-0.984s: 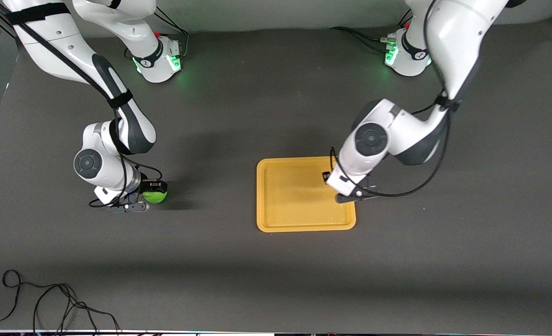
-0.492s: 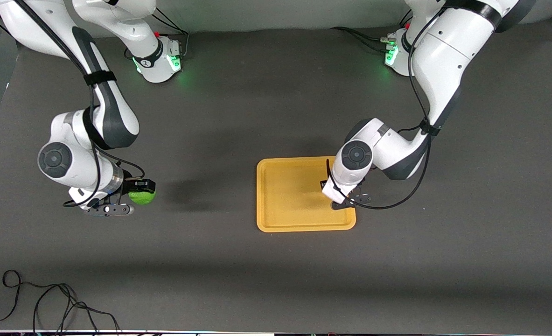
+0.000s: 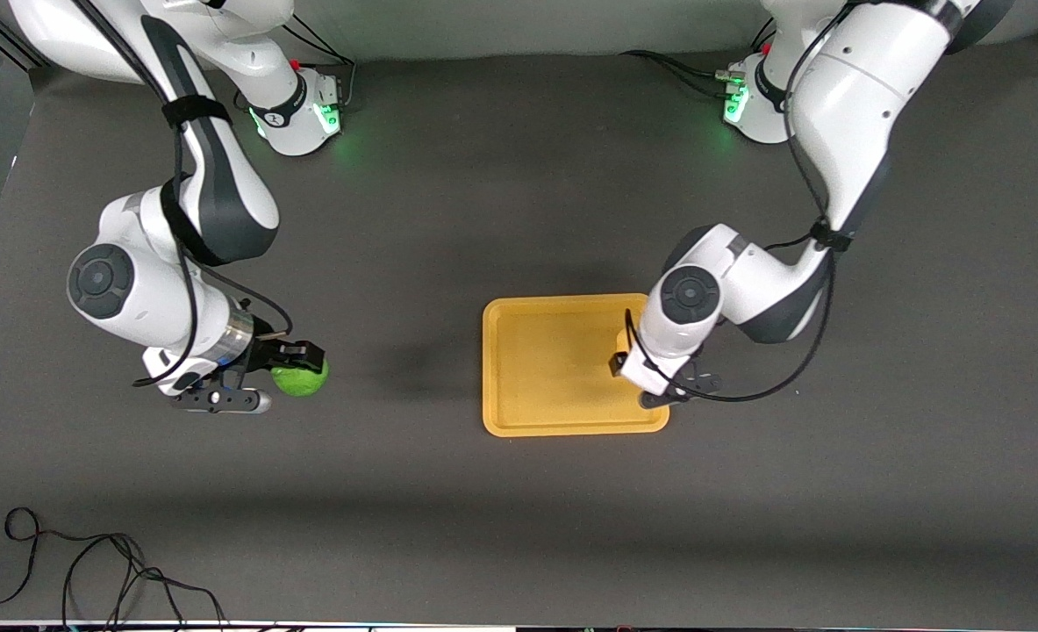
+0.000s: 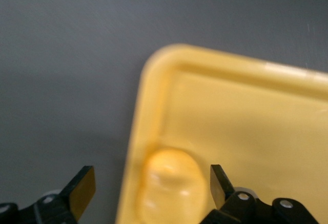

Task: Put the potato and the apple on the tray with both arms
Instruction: 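Carry the potato onto the tray with the left gripper and release it, then move the apple toward the tray with the right gripper while the left gripper withdraws, then lower the apple onto the tray beside the potato and open the right gripper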

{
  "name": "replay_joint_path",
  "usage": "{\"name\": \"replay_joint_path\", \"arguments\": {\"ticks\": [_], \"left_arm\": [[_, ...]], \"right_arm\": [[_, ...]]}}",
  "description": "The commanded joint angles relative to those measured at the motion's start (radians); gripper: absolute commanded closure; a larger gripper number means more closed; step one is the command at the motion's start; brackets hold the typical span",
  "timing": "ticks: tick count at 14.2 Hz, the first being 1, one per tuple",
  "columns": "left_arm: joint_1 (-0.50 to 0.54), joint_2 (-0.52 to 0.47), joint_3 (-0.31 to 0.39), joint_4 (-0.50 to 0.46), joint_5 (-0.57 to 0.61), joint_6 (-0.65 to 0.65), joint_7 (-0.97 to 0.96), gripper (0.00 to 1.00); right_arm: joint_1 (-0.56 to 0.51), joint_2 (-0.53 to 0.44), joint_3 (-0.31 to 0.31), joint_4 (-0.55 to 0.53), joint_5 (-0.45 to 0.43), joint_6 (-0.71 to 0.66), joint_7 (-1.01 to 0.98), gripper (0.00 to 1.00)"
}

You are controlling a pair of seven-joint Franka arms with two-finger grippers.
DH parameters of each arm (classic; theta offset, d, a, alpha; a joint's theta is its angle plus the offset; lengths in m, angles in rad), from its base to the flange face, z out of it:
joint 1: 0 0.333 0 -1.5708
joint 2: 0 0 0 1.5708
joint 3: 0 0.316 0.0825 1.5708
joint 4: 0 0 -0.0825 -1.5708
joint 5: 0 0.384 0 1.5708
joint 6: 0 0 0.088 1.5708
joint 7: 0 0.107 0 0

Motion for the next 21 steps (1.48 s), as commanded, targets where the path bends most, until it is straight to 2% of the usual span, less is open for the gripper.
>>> {"name": "replay_joint_path", "arguments": {"ticks": [1,5,8,10,12,16,21], "left_arm": [[0.115,-0.117,-0.012,-0.023,-0.009,-0.089,0.154,0.0],[0.279,-0.264,-0.024,-0.023,-0.136,-0.236,0.461,0.0],[0.362,-0.401,-0.023,-0.023,-0.23,-0.368,0.625,0.0],[0.405,-0.479,-0.018,-0.026,-0.303,-0.421,0.721,0.0],[0.418,-0.531,-0.013,-0.029,-0.315,-0.45,0.758,0.0],[0.419,-0.571,0.034,-0.026,-0.318,-0.456,0.805,0.0],[0.418,-0.61,0.056,-0.023,-0.319,-0.505,0.828,0.0]], "right_arm": [[0.118,0.086,-0.007,0.161,0.024,-0.023,0.175,0.57],[0.309,0.324,-0.007,0.421,0.016,-0.021,0.4,0.57],[0.398,0.525,-0.009,0.626,0.013,-0.009,0.44,0.57],[0.428,0.568,-0.009,0.642,0.013,0.064,0.482,0.57],[0.461,0.597,-0.01,0.633,0.008,0.086,0.502,0.57],[0.506,0.649,-0.019,0.627,-0.022,0.088,0.546,0.57],[0.505,0.653,-0.018,0.587,-0.06,0.086,0.542,0.57]]}}
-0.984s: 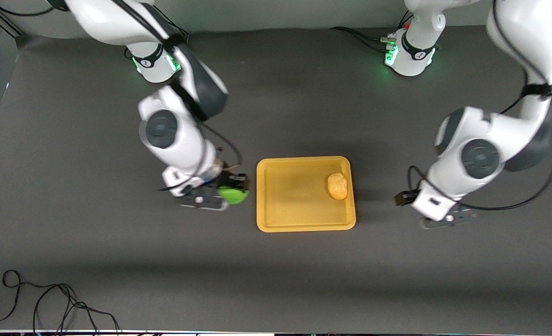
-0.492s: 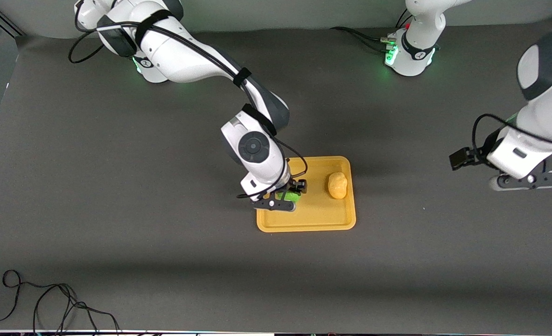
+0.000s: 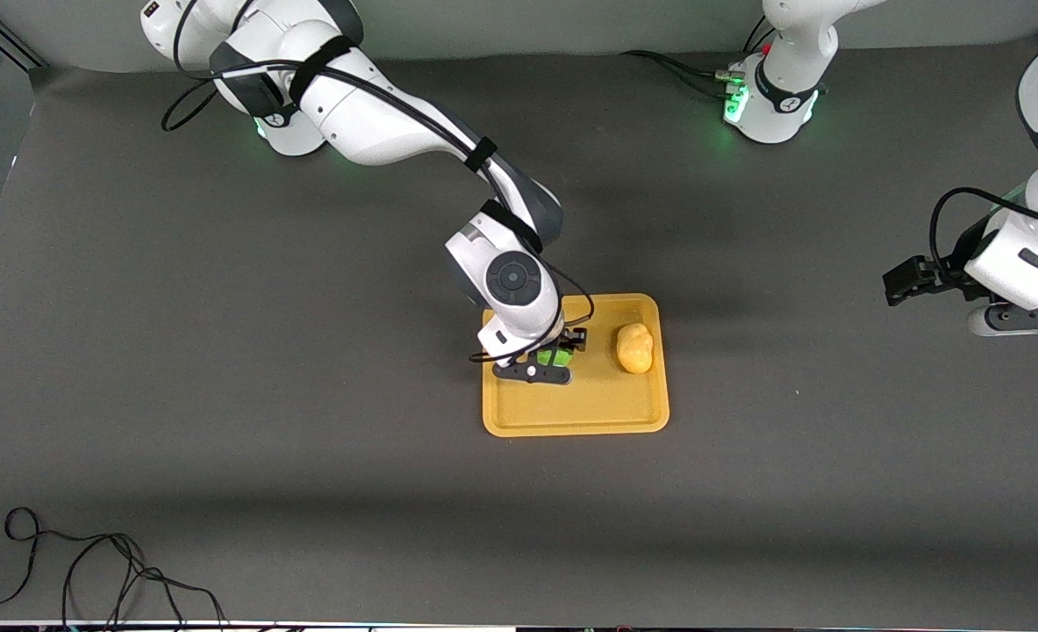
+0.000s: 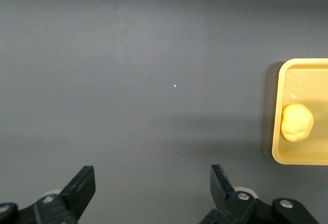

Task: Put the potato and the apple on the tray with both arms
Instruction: 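Lower the apple onto the tray beside the potato and open the right gripper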

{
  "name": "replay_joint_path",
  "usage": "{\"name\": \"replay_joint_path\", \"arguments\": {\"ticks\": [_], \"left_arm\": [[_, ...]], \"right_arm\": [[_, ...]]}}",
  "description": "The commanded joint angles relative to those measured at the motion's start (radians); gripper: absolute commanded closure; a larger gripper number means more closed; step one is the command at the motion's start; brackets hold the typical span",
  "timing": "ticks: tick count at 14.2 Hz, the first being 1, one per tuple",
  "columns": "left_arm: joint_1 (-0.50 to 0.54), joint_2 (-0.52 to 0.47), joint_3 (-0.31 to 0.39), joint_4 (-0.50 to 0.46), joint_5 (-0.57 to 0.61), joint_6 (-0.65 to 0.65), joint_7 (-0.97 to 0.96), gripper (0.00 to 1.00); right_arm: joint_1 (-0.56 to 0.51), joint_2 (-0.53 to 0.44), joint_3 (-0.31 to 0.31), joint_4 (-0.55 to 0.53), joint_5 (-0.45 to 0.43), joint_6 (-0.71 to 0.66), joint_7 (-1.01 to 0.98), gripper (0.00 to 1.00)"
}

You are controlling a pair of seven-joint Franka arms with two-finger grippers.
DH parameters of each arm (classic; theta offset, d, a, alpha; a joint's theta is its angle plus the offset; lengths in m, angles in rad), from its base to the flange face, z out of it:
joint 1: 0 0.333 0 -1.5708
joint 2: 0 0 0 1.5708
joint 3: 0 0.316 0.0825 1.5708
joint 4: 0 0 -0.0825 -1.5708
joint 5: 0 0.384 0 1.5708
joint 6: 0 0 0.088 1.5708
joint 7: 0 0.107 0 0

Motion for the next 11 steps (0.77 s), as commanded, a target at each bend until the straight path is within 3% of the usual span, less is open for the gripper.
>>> {"name": "replay_joint_path", "arguments": {"ticks": [1,6,8,9,11], "left_arm": [[0.004,-0.065,0.004,-0.019,-0.017,-0.055,0.026,0.0],[0.004,-0.071,0.026,0.05,-0.029,-0.137,0.027,0.0],[0.004,-0.071,0.027,0.07,-0.03,-0.174,0.027,0.0],[0.003,-0.071,0.026,0.079,-0.03,-0.178,0.026,0.0],[-0.004,-0.071,0.024,0.094,-0.032,-0.18,0.017,0.0]], "right_arm": [[0.005,-0.001,-0.005,0.003,-0.035,-0.004,0.024,0.57],[0.006,0.008,-0.005,0.003,-0.034,0.024,0.031,0.5],[0.006,0.007,-0.005,0.003,-0.032,0.025,0.031,0.26],[0.005,0.005,-0.005,0.004,-0.038,0.024,0.03,0.0],[0.005,-0.012,-0.007,0.004,-0.04,0.024,0.027,0.0]]}}
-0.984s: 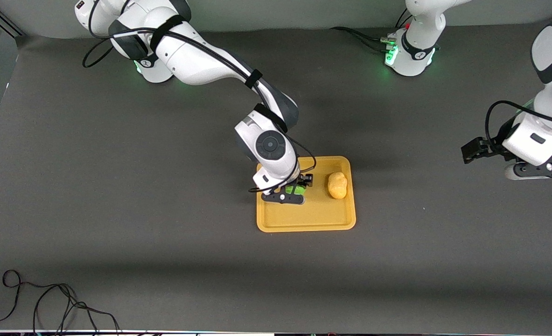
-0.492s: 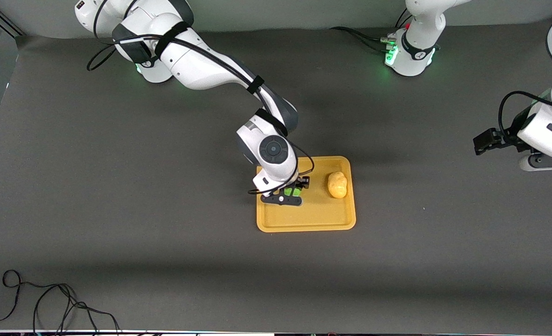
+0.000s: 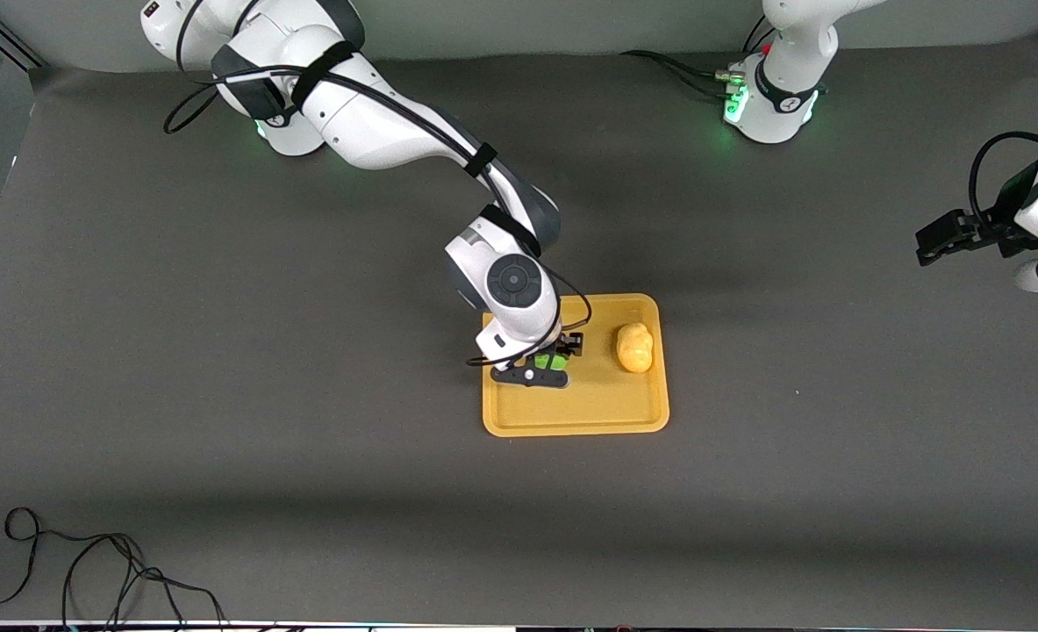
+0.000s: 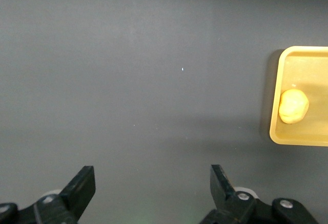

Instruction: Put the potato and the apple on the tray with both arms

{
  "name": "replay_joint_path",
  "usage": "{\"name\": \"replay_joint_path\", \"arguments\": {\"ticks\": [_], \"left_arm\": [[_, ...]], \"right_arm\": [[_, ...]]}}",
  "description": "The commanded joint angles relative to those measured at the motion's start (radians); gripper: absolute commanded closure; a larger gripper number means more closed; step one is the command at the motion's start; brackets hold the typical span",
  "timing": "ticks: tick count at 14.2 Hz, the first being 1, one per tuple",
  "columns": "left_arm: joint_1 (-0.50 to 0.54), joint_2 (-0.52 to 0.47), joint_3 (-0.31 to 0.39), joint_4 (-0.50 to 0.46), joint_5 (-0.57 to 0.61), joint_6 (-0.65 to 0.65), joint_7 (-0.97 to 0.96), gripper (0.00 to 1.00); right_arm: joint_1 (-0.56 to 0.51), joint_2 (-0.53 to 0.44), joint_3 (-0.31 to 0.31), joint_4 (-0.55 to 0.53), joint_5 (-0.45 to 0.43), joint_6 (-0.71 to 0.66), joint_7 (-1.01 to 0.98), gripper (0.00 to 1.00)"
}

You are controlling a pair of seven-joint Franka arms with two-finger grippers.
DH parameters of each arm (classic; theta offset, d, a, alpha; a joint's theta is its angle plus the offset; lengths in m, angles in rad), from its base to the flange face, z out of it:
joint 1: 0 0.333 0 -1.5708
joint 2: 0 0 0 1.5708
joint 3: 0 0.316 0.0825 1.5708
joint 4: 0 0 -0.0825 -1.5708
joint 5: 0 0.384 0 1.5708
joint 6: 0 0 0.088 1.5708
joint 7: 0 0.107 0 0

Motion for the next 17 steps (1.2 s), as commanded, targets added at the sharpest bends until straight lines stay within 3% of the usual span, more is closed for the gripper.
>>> {"name": "replay_joint_path", "arguments": {"ticks": [1,5,7,10,17], "left_arm": [[0.003,-0.007,0.0,0.02,-0.014,-0.026,0.011,0.0],[-0.029,0.001,0.043,0.017,-0.013,-0.009,0.021,0.0],[-0.113,0.004,0.124,0.015,-0.013,-0.005,0.024,0.0],[-0.135,0.008,0.137,0.012,-0.014,0.004,0.025,0.0],[-0.14,0.027,0.142,0.003,-0.017,0.018,0.026,0.0]], "right_arm": [[-0.003,-0.033,-0.007,-0.001,-0.024,-0.002,0.022,0.0],[-0.056,-0.199,-0.02,-0.062,-0.019,-0.095,0.011,0.0],[-0.11,-0.342,-0.021,-0.173,-0.021,-0.12,-0.039,0.0],[-0.242,-0.523,-0.02,-0.306,-0.01,-0.164,-0.144,0.0],[-0.497,-0.74,-0.034,-0.326,-0.01,-0.497,-0.506,0.0]]}}
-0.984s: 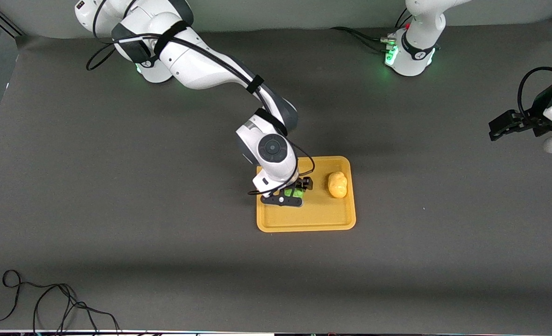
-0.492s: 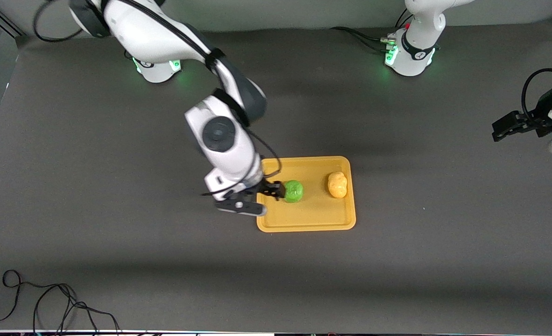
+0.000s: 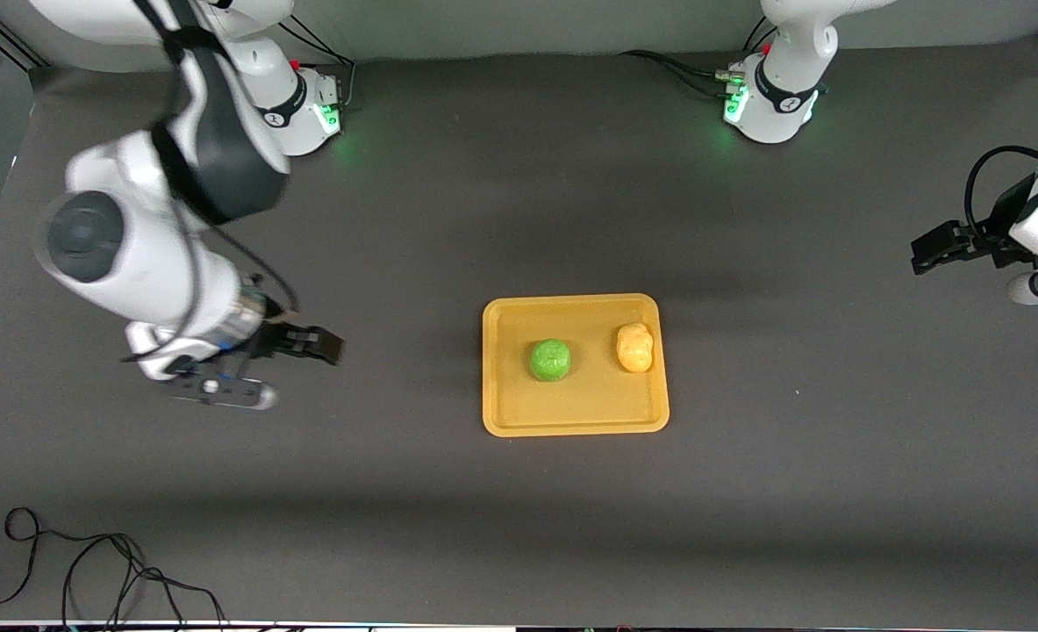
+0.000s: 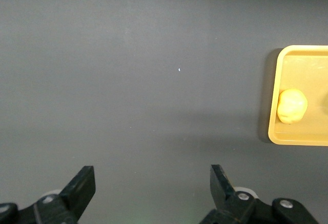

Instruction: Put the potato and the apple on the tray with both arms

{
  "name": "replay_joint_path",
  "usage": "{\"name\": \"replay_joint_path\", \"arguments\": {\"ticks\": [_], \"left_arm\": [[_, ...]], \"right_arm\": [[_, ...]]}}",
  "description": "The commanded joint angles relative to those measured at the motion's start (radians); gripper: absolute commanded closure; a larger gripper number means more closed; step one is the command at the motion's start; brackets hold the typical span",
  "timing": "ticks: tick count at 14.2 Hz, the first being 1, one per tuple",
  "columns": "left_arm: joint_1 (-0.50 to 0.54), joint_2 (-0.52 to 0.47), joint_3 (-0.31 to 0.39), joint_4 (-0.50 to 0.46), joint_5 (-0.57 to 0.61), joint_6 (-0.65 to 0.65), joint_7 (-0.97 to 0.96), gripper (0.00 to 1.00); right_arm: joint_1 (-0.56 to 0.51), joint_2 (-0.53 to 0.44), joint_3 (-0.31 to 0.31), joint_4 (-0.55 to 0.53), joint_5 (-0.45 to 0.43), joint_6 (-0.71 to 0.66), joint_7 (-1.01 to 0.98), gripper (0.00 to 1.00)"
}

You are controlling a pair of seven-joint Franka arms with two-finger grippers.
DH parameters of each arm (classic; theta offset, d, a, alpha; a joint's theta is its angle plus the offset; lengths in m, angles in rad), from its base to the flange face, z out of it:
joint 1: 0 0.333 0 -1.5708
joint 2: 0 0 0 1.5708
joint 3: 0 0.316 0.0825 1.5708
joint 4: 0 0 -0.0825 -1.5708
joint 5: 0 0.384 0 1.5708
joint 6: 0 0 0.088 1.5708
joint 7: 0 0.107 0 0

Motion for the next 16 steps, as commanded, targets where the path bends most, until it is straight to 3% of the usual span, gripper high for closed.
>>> {"name": "replay_joint_path", "arguments": {"ticks": [1,6,10,13,16], "left_arm": [[-0.01,-0.007,0.02,-0.002,-0.033,0.01,0.017,0.0],[-0.013,-0.007,0.021,-0.003,-0.053,-0.002,0.029,0.0],[-0.013,0.0,0.021,-0.012,-0.044,0.012,0.031,0.0],[-0.009,0.0,0.021,-0.012,-0.045,0.038,0.029,0.0],[-0.006,0.0,0.023,-0.012,-0.044,0.033,0.029,0.0]], "right_arm": [[-0.066,-0.122,0.002,-0.062,-0.008,-0.054,-0.095,0.0],[-0.22,-0.244,0.012,-0.117,-0.015,-0.063,-0.265,0.0],[-0.38,-0.299,0.083,-0.177,-0.018,-0.05,-0.3,0.0],[-0.394,-0.376,0.084,-0.298,-0.034,-0.019,-0.293,0.0],[-0.393,-0.387,0.086,-0.305,-0.032,-0.016,-0.286,0.0]]}}
